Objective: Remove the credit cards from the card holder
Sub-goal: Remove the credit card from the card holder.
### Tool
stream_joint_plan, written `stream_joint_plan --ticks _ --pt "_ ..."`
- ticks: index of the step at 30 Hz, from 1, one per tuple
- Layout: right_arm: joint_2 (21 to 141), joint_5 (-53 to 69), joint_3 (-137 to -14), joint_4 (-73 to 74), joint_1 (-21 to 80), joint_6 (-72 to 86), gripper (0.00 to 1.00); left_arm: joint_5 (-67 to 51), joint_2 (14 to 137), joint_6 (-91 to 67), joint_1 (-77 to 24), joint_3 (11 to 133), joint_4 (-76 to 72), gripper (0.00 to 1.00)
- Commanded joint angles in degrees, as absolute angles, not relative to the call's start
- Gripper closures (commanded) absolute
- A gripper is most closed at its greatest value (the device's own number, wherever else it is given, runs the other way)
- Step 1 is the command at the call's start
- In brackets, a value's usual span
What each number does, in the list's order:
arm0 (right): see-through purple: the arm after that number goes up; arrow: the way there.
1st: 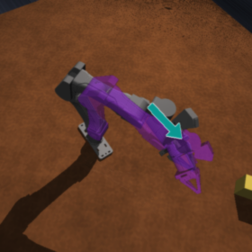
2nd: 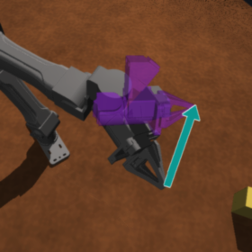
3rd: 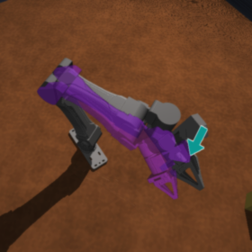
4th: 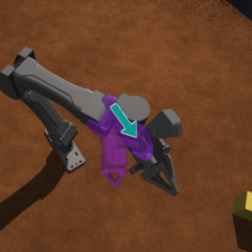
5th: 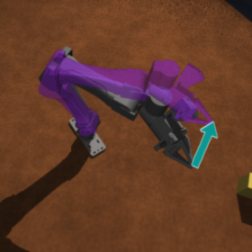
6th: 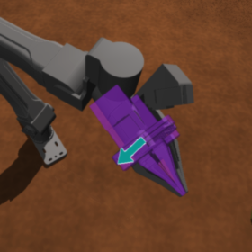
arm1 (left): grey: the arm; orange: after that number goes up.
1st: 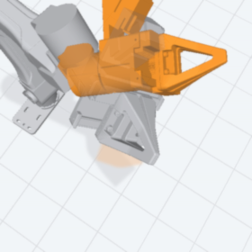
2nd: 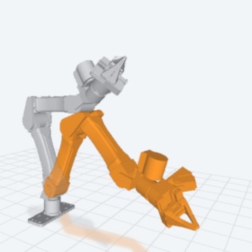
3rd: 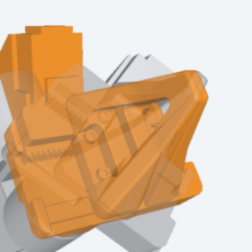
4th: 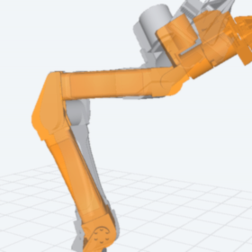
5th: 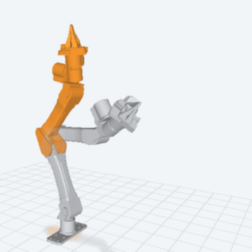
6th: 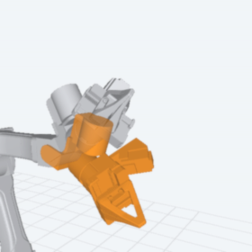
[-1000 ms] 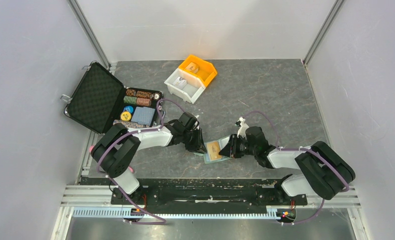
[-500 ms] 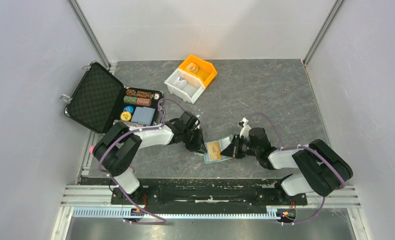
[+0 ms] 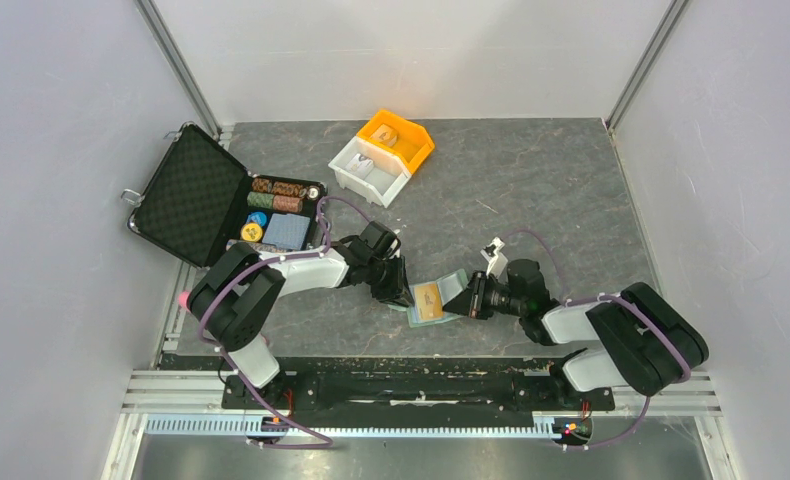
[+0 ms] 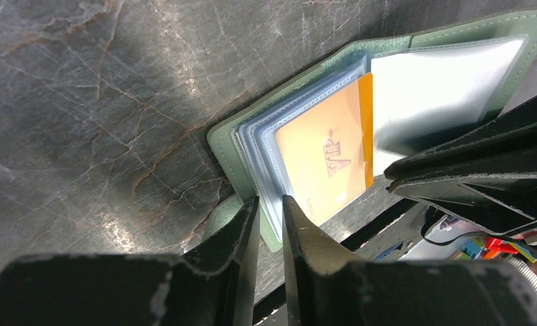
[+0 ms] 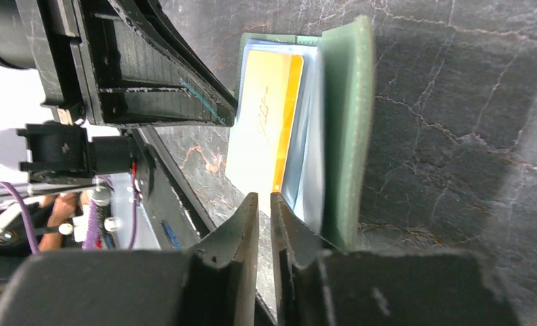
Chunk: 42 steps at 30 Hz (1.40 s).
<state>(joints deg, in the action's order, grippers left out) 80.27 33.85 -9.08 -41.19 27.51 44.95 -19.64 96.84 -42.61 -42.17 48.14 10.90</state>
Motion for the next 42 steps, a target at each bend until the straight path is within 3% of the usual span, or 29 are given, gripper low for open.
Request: stream_joint_plan --ticks 1,9,21,27,31,42 --pt "79.2 33.67 -11.39 -40.23 27.27 43.68 0.81 -15.27 100.03 -39.55 -42.89 46.77 13.13 0.73" --pt "84.12 32.46 -14.89 -39.25 27.25 42.34 0.72 -16.38 99.86 -39.99 -42.89 46.07 11.63 0.73" --pt "88.14 33.67 -14.07 -42.0 27.25 41.43 0.76 -17.6 100.36 -40.44 -42.89 45.92 10.98 0.73" --pt "88.45 34.67 -13.4 -44.59 27.23 42.4 0.83 -17.6 100.53 -40.35 -42.89 45.97 11.01 0.73" --pt "87.93 34.9 -12.89 -45.46 27.16 42.53 1.0 -17.24 100.99 -40.37 -42.89 46.07 11.33 0.73" --pt "84.09 36.77 -10.5 -41.85 24.4 40.27 1.0 -15.38 101.44 -39.02 -42.89 47.18 13.98 0.73"
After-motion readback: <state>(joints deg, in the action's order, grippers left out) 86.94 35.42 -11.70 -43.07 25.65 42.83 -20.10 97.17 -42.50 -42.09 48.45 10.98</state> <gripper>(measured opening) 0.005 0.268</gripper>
